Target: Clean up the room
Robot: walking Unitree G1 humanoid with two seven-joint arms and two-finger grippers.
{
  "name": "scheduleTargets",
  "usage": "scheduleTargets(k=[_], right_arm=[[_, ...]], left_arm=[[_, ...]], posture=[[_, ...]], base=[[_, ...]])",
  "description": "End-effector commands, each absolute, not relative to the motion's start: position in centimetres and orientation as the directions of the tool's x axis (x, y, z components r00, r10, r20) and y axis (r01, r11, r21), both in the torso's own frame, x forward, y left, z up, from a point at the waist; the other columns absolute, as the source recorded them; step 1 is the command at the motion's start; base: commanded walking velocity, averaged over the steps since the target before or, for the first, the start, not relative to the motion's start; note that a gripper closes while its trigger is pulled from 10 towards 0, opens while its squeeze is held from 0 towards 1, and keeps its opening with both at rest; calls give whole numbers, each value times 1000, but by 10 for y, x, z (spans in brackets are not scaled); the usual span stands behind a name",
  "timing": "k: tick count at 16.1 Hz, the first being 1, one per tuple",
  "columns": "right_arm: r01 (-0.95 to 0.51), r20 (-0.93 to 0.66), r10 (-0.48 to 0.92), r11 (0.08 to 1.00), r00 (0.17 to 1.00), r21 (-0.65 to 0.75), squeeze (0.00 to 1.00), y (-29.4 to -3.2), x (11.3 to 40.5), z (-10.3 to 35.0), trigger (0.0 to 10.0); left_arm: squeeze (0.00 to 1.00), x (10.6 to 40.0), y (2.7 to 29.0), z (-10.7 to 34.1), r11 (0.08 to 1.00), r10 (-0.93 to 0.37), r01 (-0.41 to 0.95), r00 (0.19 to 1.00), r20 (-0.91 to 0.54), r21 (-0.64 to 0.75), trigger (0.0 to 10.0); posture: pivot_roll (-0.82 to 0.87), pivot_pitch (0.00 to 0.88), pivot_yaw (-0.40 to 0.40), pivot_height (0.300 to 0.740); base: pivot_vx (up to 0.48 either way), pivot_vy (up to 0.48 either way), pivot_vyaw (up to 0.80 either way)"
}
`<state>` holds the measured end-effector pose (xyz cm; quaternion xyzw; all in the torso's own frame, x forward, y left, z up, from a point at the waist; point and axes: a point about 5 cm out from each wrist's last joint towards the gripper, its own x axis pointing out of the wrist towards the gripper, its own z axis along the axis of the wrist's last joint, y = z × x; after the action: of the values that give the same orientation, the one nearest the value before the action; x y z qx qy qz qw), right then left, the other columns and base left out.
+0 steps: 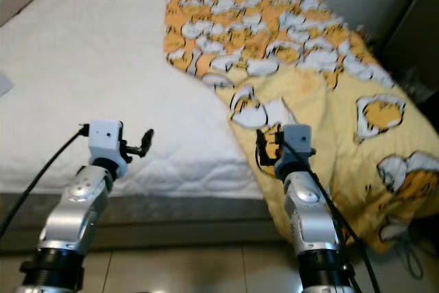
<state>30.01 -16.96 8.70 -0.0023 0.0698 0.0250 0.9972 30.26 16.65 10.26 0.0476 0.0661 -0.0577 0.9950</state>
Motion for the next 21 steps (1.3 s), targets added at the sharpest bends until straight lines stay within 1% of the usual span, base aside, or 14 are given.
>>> scheduleTargets(k=[1, 9, 15, 16, 18, 19, 20, 21], right_arm=[[-76, -133, 77, 997, 988, 12, 0, -161, 302, 89, 10000], [-80, -129, 79, 997, 988, 0, 0, -162, 303, 90, 10000], [-92, -125, 90, 996, 988, -10, 0, -161, 305, 92, 10000], [-100, -120, 97, 995, 988, -16, 0, -164, 303, 95, 10000], [-67, -125, 66, 998, 990, -8, 0, -172, 298, 93, 10000], [-66, -132, 68, 998, 989, 20, 0, -176, 294, 90, 10000], [-87, -139, 89, 996, 986, 24, 1000, -178, 294, 87, 10000], [-104, -184, 99, 994, 978, -19, 1000, -180, 297, 82, 10000]], left_arm=[[1000, 302, 176, 101, 992, -80, 93, 986, -144, 90, 10000], [1000, 303, 175, 101, 992, -82, 94, 987, -140, 83, 10000], [1000, 305, 174, 105, 989, -93, 107, 987, -133, 103, 10000], [1000, 303, 175, 109, 985, -101, 116, 988, -120, 127, 10000], [992, 297, 177, 107, 979, -116, 136, 984, -135, 153, 10000], [988, 294, 178, 105, 976, -124, 146, 982, -142, 163, 10000], [992, 292, 178, 104, 972, -145, 168, 979, -145, 163, 10000], [992, 292, 178, 104, 968, -166, 190, 975, -146, 163, 10000]], posture=[[-4, 0, -18, 740], [-6, 0, -18, 740], [-13, 0, -8, 740], [-10, 0, -11, 740], [-6, 0, -21, 740], [-5, 0, -26, 740], [-2, 0, -27, 740], [-3, 0, -24, 740]], base=[[334, 0, 0], [331, 0, 0], [314, 0, 0], [0, 0, 0], [0, 0, 0], [0, 0, 0], [0, 0, 0], [0, 0, 0]])
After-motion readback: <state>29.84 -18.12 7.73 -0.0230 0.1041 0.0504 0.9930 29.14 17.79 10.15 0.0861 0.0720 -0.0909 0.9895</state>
